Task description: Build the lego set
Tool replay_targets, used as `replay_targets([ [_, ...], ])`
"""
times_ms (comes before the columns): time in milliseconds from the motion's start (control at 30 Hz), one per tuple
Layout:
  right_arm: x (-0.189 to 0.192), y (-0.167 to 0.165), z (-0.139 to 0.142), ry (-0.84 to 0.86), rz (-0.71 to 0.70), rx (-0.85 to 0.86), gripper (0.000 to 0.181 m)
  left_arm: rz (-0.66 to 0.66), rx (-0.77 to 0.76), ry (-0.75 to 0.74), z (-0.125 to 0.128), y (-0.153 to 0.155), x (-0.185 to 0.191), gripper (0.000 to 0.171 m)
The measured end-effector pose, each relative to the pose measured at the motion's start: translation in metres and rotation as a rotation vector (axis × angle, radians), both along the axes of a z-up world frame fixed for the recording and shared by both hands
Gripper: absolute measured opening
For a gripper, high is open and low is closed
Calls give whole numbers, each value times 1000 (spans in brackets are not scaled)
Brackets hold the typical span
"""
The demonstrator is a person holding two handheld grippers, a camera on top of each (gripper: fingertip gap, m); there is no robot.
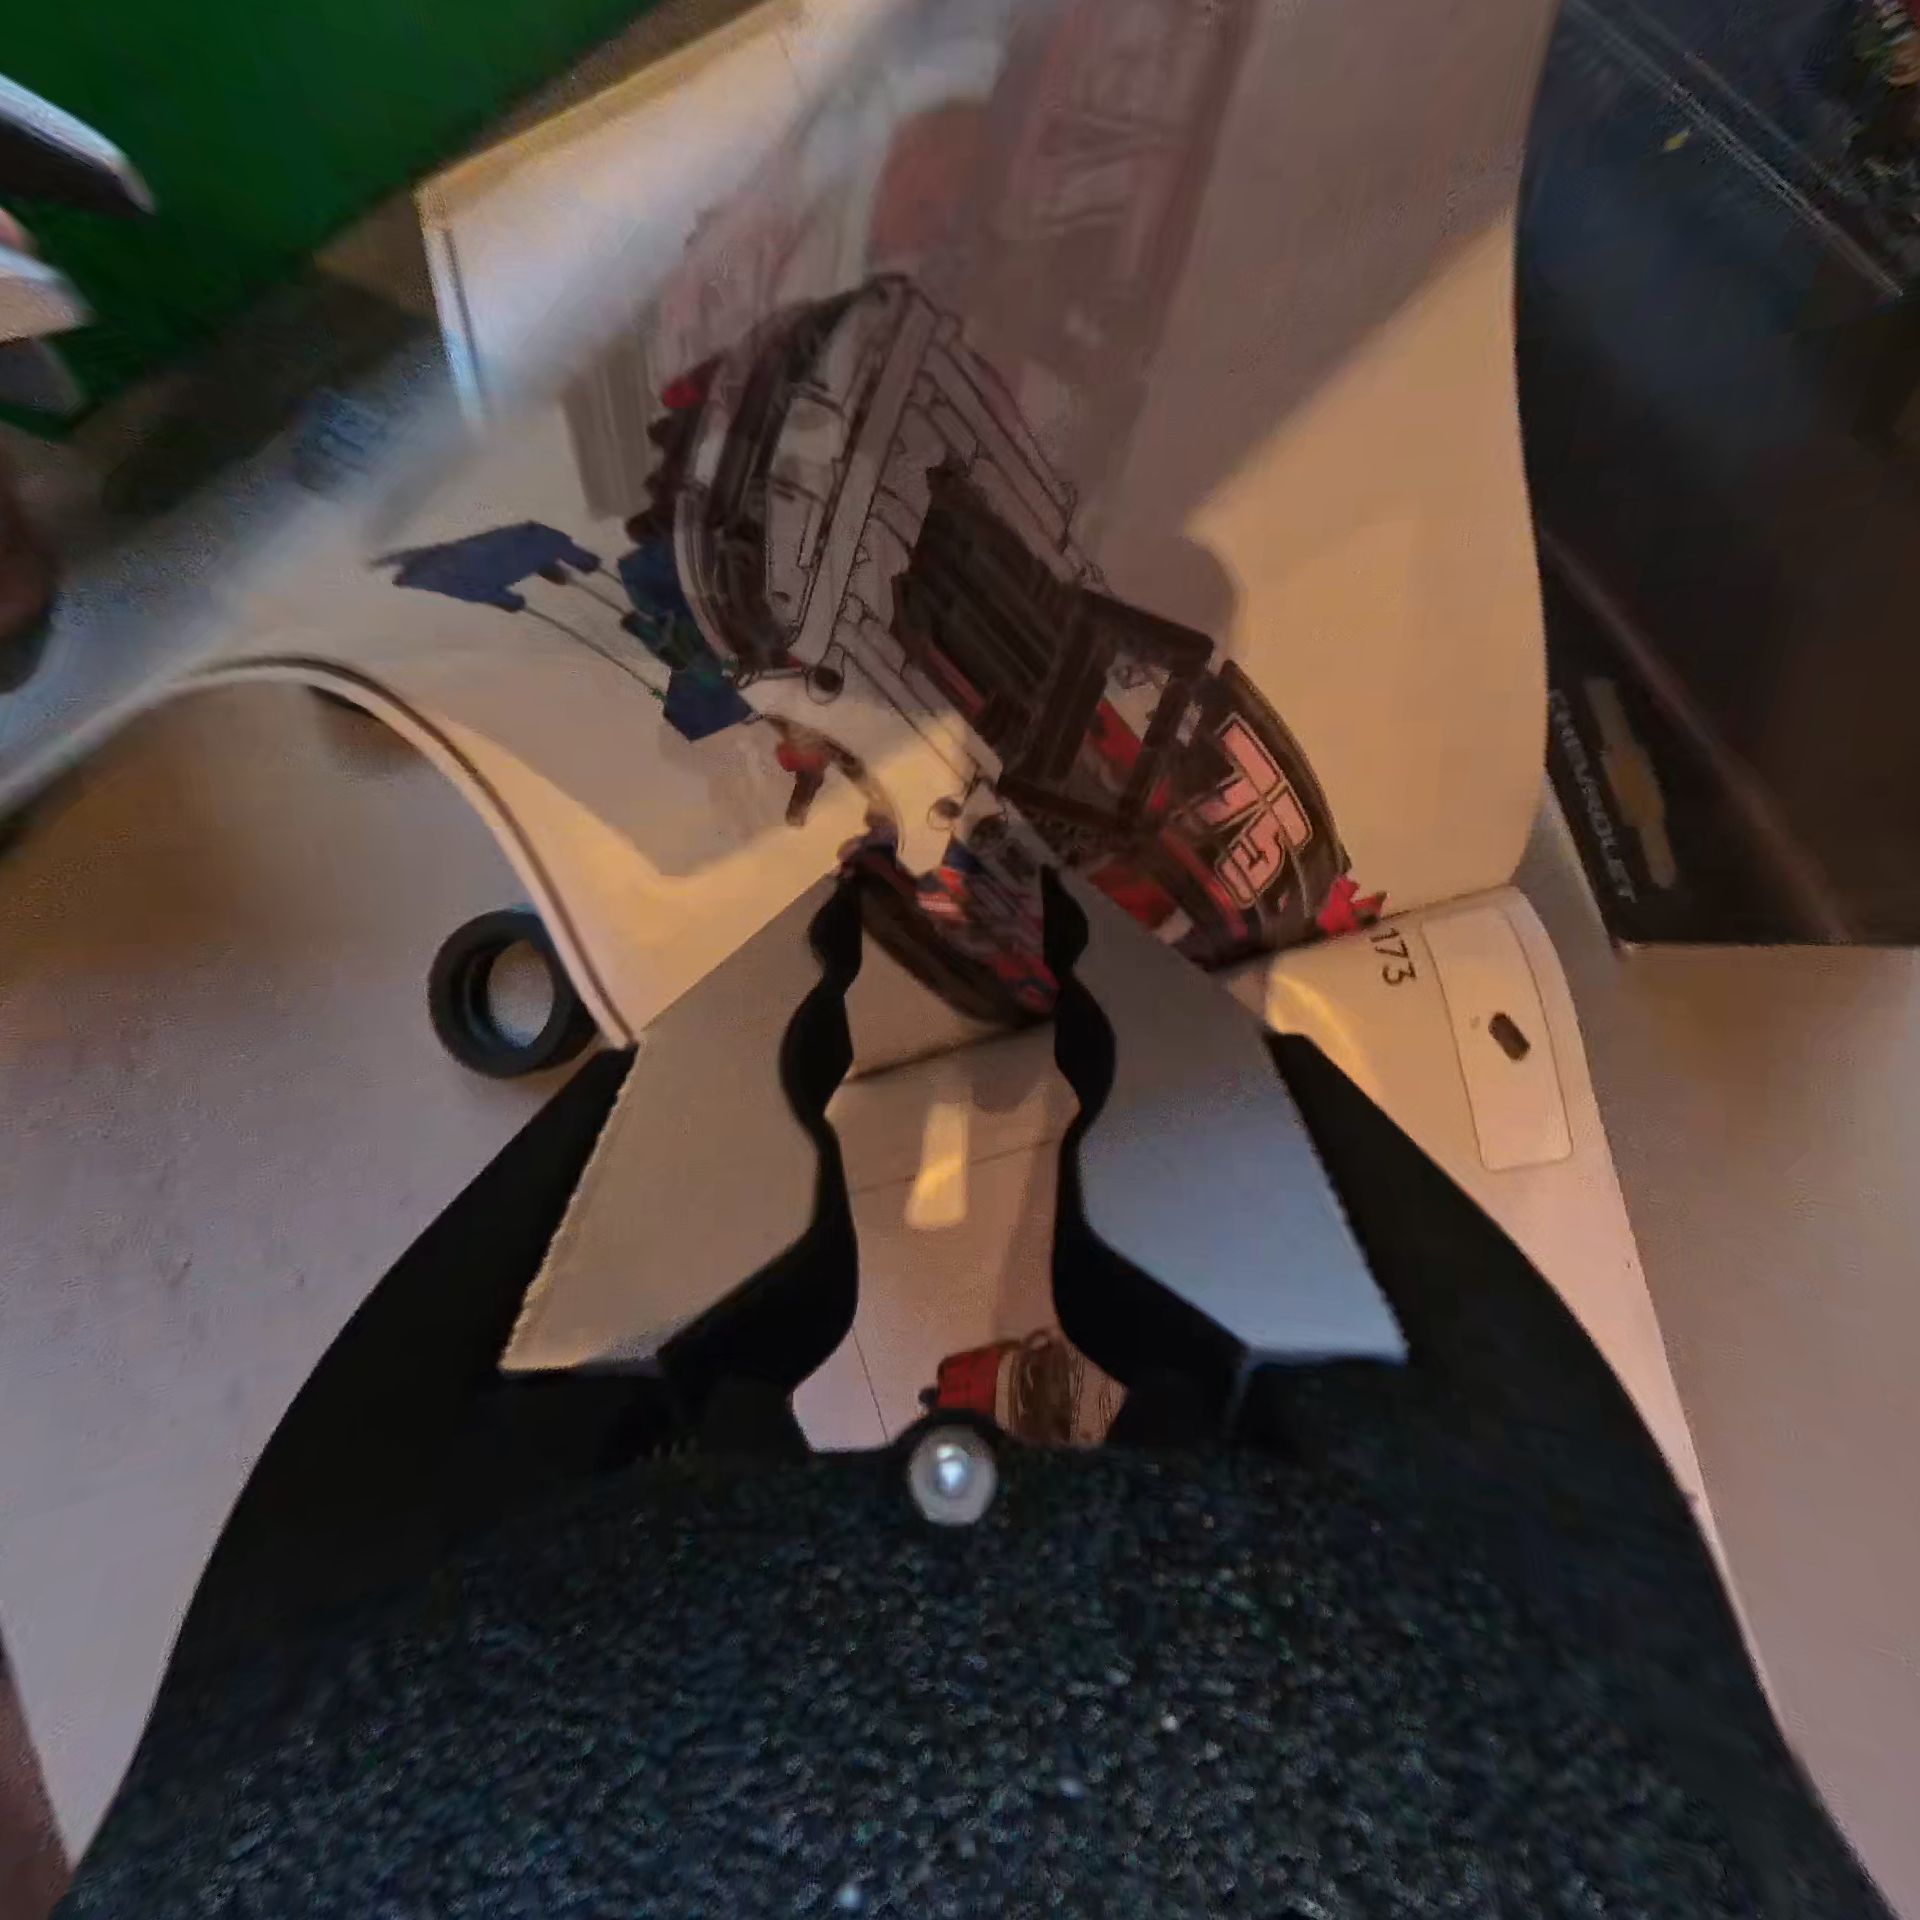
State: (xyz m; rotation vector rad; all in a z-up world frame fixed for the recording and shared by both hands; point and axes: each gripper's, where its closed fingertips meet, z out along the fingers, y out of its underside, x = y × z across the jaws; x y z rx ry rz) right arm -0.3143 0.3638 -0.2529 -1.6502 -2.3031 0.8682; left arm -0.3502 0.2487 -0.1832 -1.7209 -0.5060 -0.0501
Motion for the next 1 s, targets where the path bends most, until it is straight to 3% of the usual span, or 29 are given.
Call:
replay_targets([
  [200, 19, 4, -8, -41, 27, 34, 36, -180, -182, -31, -48, 20, 14, 46],
  [233, 26, 7, -7, -49, 16, 27, 36, -241, -182, -35, -50, 27, 23, 21],
  [333, 50, 16, 2, -72, -20, -12, 40, -290, -214, -74, -59, 43, 36, 20],
  [400, 67, 20, 17, -43, -45, -20, 41, -272, -222, -74, -59, 49, 39, 38],
  [467, 87, 20, 35, 2, -62, -18, 41, -255, -190, -75, -49, 53, 43, 71],
  [500, 98, 20, 43, 28, -70, -7, 41, -256, -159, -78, -41, 55, 46, 78],
  [567, 121, 19, 57, 79, -80, 25, 41, -227, -129, -98, -30, 53, 45, 78],
  [733, 184, 7, 87, 206, -84, 120, 41, -54, -149, -183, -17, 15, 43, 77],
  [800, 211, -1, 98, 252, -76, 152, 41, 49, -175, -145, -10, -14, 44, 81],
  [1000, 278, -36, 128, 412, -69, 143, 41, 140, -216, 103, 11, -91, 88, 82],
])
